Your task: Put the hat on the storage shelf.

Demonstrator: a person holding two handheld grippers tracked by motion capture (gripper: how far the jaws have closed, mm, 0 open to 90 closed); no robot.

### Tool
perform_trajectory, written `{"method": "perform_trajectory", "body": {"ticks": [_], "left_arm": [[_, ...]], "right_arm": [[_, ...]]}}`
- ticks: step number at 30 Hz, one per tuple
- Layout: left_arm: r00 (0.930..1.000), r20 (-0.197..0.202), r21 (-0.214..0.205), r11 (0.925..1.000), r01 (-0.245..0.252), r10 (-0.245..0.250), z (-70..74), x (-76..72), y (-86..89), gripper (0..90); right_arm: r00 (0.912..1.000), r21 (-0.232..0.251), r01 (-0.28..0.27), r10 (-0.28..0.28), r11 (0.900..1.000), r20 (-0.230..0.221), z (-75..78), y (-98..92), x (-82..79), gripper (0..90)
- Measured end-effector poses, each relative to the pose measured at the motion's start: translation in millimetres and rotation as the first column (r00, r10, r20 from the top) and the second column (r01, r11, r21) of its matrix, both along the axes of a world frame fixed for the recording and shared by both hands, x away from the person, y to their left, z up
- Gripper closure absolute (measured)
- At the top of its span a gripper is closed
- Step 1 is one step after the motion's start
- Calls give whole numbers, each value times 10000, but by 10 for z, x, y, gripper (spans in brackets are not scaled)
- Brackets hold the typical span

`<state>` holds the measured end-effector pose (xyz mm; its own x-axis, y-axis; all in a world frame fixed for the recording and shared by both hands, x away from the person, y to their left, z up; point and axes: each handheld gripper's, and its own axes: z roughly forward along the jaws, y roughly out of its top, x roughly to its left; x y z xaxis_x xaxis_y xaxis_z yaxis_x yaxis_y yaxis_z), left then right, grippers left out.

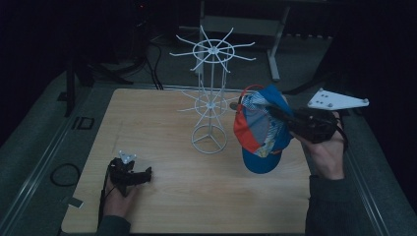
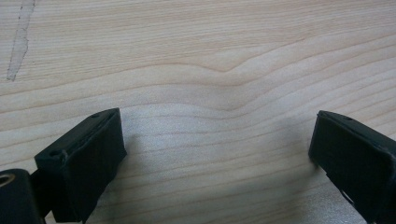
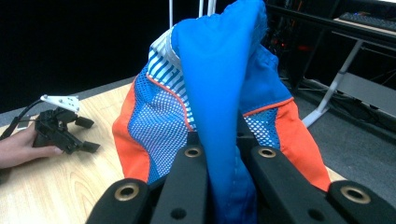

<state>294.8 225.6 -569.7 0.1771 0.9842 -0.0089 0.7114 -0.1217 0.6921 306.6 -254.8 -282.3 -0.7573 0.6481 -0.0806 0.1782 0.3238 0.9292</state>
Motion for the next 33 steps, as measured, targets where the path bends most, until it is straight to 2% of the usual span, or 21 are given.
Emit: {"method": "perform_trajectory", "body": {"ticks": [8, 13, 33], "left_arm": [[10000, 0, 4, 10000, 3, -3, 0, 0, 0, 39], [10000, -26, 13, 10000, 21, -21, 1, -1, 1, 39], [10000, 0, -8, 10000, -1, 1, 0, 0, -1, 39]], "right_arm": [[9999, 113, 13, -15, 9999, 159, 39, -18, 20, 889], [9998, 349, 61, -68, 9994, 207, 39, -74, 62, 889], [9979, 298, -11, -8, 9996, 645, 196, -43, 77, 889]]}}
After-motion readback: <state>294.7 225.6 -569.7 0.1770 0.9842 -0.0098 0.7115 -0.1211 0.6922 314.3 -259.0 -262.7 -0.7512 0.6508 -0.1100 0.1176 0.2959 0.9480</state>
